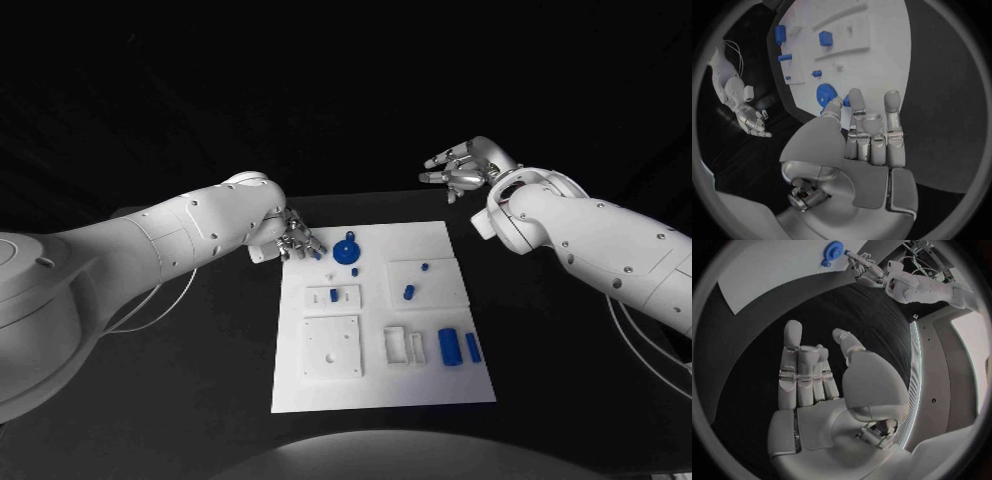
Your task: Assemble the parts on the task board
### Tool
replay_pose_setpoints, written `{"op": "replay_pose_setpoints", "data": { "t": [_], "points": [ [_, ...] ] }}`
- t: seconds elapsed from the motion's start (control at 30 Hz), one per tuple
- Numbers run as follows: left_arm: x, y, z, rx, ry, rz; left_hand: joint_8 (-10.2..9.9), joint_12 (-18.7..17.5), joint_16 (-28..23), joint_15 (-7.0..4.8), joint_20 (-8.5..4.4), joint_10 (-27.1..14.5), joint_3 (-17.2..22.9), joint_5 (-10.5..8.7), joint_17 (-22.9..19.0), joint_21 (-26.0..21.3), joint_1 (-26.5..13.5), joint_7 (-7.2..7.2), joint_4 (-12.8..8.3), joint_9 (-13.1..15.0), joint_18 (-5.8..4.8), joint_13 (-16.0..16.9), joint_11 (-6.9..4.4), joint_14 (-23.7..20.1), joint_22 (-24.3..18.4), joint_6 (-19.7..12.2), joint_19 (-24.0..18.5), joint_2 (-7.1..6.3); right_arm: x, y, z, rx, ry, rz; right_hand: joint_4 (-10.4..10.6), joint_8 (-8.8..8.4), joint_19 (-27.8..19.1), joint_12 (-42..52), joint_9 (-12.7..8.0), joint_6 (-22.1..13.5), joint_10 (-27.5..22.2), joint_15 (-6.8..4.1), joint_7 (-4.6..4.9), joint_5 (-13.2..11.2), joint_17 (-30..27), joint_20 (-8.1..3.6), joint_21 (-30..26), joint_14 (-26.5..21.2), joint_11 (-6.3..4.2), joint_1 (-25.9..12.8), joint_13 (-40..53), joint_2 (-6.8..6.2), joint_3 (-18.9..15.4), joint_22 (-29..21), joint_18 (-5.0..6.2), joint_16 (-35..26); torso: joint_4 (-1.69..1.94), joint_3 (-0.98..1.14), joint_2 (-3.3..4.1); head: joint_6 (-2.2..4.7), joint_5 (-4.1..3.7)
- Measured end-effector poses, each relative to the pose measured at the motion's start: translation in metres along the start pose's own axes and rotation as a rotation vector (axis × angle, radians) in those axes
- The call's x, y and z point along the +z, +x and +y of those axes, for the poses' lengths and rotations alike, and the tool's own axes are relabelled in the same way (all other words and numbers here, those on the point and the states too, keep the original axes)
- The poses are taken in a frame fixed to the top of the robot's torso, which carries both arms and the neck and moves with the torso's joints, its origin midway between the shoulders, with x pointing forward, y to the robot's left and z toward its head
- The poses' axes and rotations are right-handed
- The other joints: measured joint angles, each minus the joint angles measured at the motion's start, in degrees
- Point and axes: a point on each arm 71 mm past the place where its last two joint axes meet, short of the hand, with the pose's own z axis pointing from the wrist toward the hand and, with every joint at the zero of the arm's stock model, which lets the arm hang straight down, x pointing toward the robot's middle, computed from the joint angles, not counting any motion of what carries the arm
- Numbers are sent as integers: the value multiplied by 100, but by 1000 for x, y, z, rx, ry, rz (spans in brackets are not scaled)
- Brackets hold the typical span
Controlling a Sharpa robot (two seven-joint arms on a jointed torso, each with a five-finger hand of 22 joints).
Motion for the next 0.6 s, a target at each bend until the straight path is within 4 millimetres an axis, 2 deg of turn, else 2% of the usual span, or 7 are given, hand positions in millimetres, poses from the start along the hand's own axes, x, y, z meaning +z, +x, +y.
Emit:
{"op": "replay_pose_setpoints", "data": {
  "t": [0.13, 0.23, 0.43, 0.53, 0.6],
  "points": [
    [0, 0, -1, -9, 8, 4, -12, -27, 0, -20, 0, -1, 66, 68, -11, 0, 122, -1, -145, 71, 0, -1, 1, -20, 0, -23, 0, 119, 0, 0, 0, 0, 1, 0, 0, 0, 0, 0, 0, 0, 0, 0, 0, 0, 0, 0, 0, 0, 0, 0, 0, 0, 0, 0, 0, 0, 0, 0, 1, -14, 1],
    [0, 0, -1, -17, 14, 8, 18, -28, 0, -20, -3, -1, 122, 146, -11, 0, 211, 1, -264, 255, 0, -1, 1, -20, 0, -63, -3, 187, 1, 1, 0, 0, 1, 0, 0, 0, 0, 0, 0, 0, 0, 0, 0, 0, 0, 0, 0, 0, 0, 0, 0, 0, 0, 0, 0, 0, 1, 2, 2, -21, 3],
    [-1, 3, -1, -39, 27, 24, 107, -28, 30, -18, -21, -11, 363, 720, 55, 0, 275, -31, -569, 303, 0, -12, 11, -22, -1, -92, -22, 194, 1, 1, 0, 1, 2, 0, 0, 0, 0, 0, 0, 0, 0, 0, 0, 0, 0, 0, 0, 0, 0, 0, 0, 0, 0, 0, 0, 0, 4, 2, 3, -34, 4],
    [-2, 3, 1, -55, 32, 30, 108, -21, 44, -22, -21, -11, 392, 972, 133, 0, 264, -51, -575, 303, 0, -23, 11, -18, -1, -113, -22, 183, 1, 1, 0, 1, 2, 0, 0, 0, 0, 0, 0, 0, 0, 0, 0, 0, 0, 0, 0, 0, 0, 0, 1, 0, 0, 0, 0, 0, 6, 2, 3, -35, 4],
    [-3, 4, 3, -69, 36, 33, 195, 25, 62, -39, -21, -9, 488, 1104, 175, 32, 175, -51, -574, 303, 0, -34, 9, 6, -1, -113, -22, 131, 1, 1, -1, 0, 3, -1, 0, 0, 0, 0, 0, 0, 0, 0, 0, 0, 0, 0, 0, 0, 0, 0, 0, 0, 0, 0, 0, 0, 7, 3, 1, -39, 4]
  ]
}}
